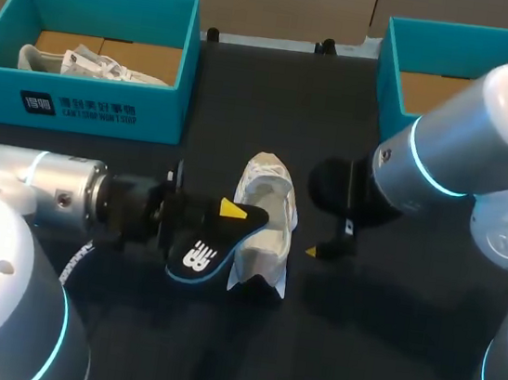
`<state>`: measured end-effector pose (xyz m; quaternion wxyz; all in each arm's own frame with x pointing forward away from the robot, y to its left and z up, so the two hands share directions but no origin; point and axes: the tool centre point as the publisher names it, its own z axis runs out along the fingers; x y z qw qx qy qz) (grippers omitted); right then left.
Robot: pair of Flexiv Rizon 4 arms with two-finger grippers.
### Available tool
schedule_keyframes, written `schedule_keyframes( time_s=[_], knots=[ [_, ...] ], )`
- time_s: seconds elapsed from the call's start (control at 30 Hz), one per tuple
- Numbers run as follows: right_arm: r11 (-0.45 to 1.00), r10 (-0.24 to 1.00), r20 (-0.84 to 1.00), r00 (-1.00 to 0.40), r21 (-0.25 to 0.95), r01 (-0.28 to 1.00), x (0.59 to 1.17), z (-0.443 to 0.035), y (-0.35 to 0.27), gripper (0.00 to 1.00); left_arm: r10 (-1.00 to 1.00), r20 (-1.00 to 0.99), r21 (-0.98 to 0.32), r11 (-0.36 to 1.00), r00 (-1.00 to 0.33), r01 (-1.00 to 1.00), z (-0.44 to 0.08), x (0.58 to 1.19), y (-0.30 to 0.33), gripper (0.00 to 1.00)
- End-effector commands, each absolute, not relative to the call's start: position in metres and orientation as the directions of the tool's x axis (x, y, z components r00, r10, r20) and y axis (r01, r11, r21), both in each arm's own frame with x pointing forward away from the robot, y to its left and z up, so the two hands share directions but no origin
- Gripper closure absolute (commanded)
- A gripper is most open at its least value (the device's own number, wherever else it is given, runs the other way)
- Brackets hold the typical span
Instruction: Take the shoe out of the shoebox, open the shoe tongue, remove and reinsert the insole, then place the shoe into the shoebox
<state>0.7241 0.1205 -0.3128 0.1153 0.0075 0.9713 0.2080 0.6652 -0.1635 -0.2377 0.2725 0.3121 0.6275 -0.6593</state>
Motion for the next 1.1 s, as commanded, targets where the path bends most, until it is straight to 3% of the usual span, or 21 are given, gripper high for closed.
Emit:
schedule_keyframes(
  time_s=[0.03,1.1],
  knots=[
    [0.915,0.069,-0.228,-0.971,0.402,-0.029,0.721,-0.314,0.120,0.00,0.029,-0.752,-0.659,-0.057,-0.659,0.750,-0.241,0.658,-0.159,1.00],
    [0.917,0.037,-0.244,-0.969,0.393,-0.064,0.728,-0.331,0.142,0.00,0.006,-0.744,-0.668,-0.026,-0.668,0.744,-0.246,0.655,-0.151,1.00]
  ],
)
